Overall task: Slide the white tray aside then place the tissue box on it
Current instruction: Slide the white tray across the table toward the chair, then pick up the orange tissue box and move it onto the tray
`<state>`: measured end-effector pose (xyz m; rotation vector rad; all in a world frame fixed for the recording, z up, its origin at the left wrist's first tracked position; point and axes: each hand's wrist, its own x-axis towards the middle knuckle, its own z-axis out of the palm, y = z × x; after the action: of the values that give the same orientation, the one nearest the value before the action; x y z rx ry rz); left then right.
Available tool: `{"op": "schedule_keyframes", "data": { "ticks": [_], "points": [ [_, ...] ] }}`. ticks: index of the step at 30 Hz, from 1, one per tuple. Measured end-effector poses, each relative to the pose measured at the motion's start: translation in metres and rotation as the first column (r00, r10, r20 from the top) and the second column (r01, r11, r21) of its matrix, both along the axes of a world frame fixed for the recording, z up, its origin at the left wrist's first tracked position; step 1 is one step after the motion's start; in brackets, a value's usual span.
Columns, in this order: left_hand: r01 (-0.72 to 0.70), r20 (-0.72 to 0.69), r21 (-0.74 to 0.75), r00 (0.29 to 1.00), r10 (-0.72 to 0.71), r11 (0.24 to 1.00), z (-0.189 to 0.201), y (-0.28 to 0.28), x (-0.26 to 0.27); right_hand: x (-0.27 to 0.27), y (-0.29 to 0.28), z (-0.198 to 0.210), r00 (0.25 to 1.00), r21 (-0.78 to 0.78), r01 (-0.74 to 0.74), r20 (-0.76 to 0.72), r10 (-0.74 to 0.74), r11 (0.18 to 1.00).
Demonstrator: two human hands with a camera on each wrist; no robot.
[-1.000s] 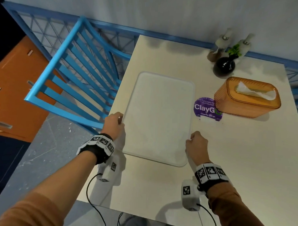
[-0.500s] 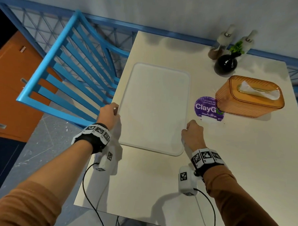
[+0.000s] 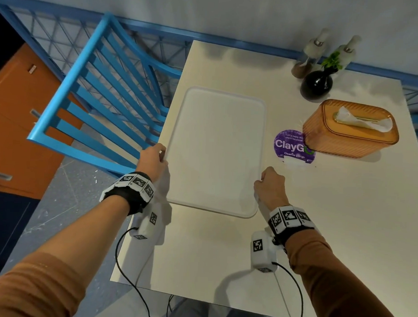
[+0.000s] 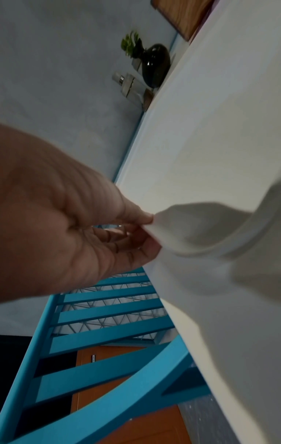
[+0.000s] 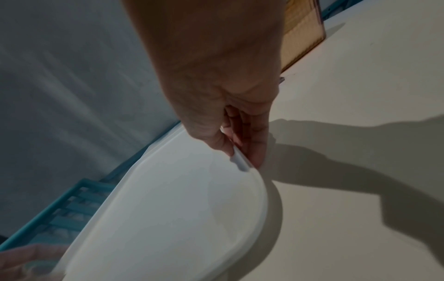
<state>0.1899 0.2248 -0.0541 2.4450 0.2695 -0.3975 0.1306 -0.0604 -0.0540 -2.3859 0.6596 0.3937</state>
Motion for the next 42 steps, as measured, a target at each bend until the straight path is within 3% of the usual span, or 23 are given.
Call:
{"op": "schedule_keyframes", "data": {
  "ticks": [4, 7, 10, 14, 21, 25, 29, 34, 39, 42],
  "points": [
    [0.070, -0.073, 0.059, 0.995, -0.066, 0.996, 0.007, -0.001, 0.000, -0.003, -0.004, 0.008, 0.998, -0.008, -0.037, -0.042, 0.036, 0.999],
    [0.166, -0.145, 0.191, 0.980, -0.139, 0.967, 0.020, -0.007, 0.001, -0.007, -0.018, 0.025, 0.994, 0.019, -0.090, -0.058, 0.091, 0.996],
    [0.170, -0.039, 0.234, 0.985, -0.165, 0.957, 0.037, -0.028, 0.002, -0.013, -0.047, 0.050, 0.992, 0.010, -0.122, -0.021, 0.122, 0.992],
    [0.252, 0.023, 0.049, 0.967, -0.254, 0.966, 0.066, -0.083, 0.005, -0.029, -0.101, 0.086, 0.995, 0.019, -0.055, 0.089, 0.054, 0.998],
    [0.368, 0.073, -0.272, 0.929, -0.362, 0.889, 0.103, -0.214, 0.013, -0.036, -0.209, 0.119, 0.962, 0.112, 0.153, 0.210, -0.174, 0.982],
    [0.211, 0.012, -0.436, 0.973, -0.229, 0.875, 0.096, -0.284, 0.029, -0.015, -0.263, 0.109, 0.876, 0.334, 0.334, 0.235, -0.421, 0.881],
    [-0.035, -0.128, -0.484, 0.991, -0.032, 0.875, 0.078, -0.344, 0.049, 0.019, -0.306, 0.089, 0.795, 0.514, 0.430, 0.173, -0.581, 0.742],
    [-0.245, -0.236, -0.494, 0.961, 0.142, 0.834, 0.062, -0.386, 0.059, 0.059, -0.326, 0.074, 0.843, 0.507, 0.423, 0.084, -0.531, 0.751],
    [-0.297, -0.286, -0.545, 0.945, 0.160, 0.784, 0.054, -0.402, 0.056, 0.069, -0.326, 0.065, 0.911, 0.490, 0.336, 0.049, -0.410, 0.805],
    [-0.324, -0.310, -0.617, 0.938, 0.157, 0.717, 0.049, -0.406, 0.051, 0.064, -0.322, 0.063, 0.920, 0.557, 0.312, 0.026, -0.392, 0.770]
  ]
}}
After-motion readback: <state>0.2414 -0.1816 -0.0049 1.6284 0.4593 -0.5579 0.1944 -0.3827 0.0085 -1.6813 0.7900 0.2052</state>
